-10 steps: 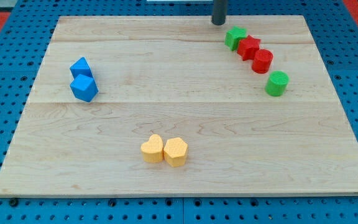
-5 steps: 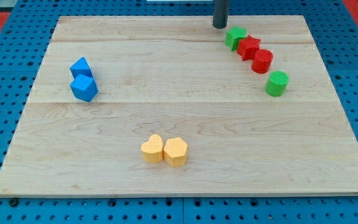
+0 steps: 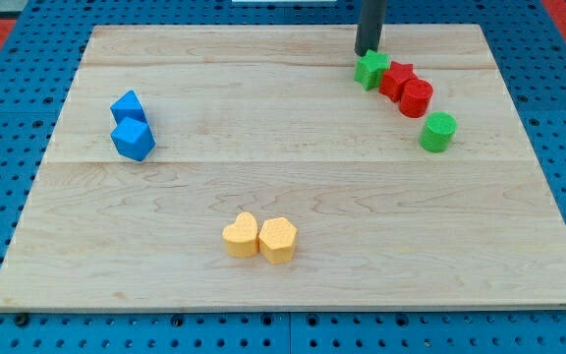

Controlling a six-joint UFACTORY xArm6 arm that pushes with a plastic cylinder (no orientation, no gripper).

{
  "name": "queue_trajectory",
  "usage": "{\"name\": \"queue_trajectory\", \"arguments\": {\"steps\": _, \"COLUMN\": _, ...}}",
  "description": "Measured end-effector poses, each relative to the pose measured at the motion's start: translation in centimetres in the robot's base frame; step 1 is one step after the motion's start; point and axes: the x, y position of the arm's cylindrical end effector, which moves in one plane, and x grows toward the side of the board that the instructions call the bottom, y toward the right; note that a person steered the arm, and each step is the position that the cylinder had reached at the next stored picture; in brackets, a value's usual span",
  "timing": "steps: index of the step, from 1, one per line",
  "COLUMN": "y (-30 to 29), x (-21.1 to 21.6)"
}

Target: Push the green star into the green circle

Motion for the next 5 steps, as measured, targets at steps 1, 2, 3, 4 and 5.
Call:
{"name": "queue_trajectory", "arguments": {"steps": 1, "y": -1.3, "x": 1.9}}
{"name": "queue_trajectory", "arguments": {"steps": 2, "y": -1.3, "x": 3.4}}
{"name": "queue_trajectory", "arguments": {"steps": 3, "y": -1.3, "x": 6.2}}
{"name": "queue_trajectory", "arguments": {"steps": 4, "y": -1.1, "x": 9.9}}
{"name": "queue_trajectory", "arguments": {"steps": 5, "y": 0.1, "x": 12.1}}
